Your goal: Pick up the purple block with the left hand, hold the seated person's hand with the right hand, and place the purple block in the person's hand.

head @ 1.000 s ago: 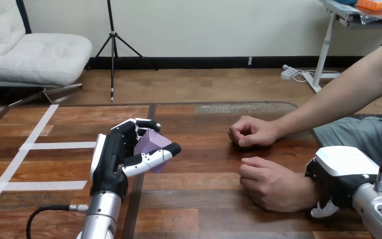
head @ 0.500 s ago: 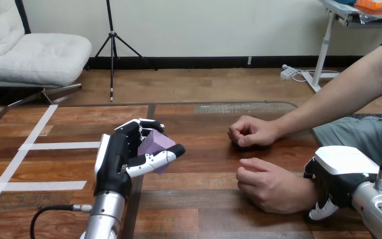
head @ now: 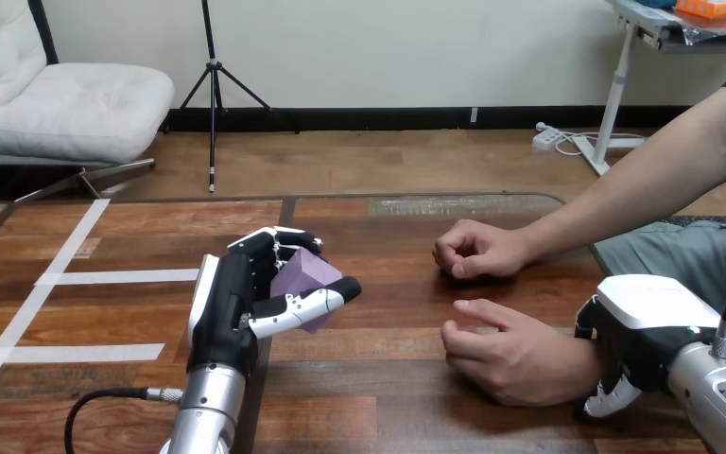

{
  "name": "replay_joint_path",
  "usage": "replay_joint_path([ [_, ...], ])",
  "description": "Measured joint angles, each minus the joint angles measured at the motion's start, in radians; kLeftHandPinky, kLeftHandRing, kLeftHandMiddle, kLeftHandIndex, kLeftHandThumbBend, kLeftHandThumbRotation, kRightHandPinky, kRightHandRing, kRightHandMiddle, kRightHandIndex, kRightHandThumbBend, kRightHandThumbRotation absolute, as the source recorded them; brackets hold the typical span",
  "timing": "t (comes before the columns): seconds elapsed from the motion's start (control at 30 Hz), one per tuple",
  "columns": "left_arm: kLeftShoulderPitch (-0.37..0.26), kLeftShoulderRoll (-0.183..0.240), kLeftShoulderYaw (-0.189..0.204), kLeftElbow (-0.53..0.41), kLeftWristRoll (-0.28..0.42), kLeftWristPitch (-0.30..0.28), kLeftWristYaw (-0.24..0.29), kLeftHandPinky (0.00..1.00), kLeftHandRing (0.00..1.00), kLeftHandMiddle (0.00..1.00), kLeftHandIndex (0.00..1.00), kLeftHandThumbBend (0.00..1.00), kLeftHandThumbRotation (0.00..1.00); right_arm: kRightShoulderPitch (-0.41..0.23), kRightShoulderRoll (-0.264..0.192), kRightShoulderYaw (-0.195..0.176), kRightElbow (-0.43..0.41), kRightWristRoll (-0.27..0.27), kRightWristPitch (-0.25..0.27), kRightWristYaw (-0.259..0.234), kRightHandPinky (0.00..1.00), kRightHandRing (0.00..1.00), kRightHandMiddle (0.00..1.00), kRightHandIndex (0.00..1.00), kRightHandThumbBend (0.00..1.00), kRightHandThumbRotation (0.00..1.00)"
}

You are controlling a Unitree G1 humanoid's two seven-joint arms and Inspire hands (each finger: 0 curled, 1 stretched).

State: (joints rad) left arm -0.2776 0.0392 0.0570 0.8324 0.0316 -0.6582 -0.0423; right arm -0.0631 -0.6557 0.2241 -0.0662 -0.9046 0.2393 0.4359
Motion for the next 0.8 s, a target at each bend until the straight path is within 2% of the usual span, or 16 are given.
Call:
replay_joint_path([
  [0.8,0.000,-0.001,-0.005,0.000,0.006,0.000,0.005,0.32,0.39,0.48,0.49,0.87,0.12,-0.002,0.000,0.000,0.000,0.007,-0.029,-0.035,0.38,0.45,0.52,0.52,0.73,0.00],
])
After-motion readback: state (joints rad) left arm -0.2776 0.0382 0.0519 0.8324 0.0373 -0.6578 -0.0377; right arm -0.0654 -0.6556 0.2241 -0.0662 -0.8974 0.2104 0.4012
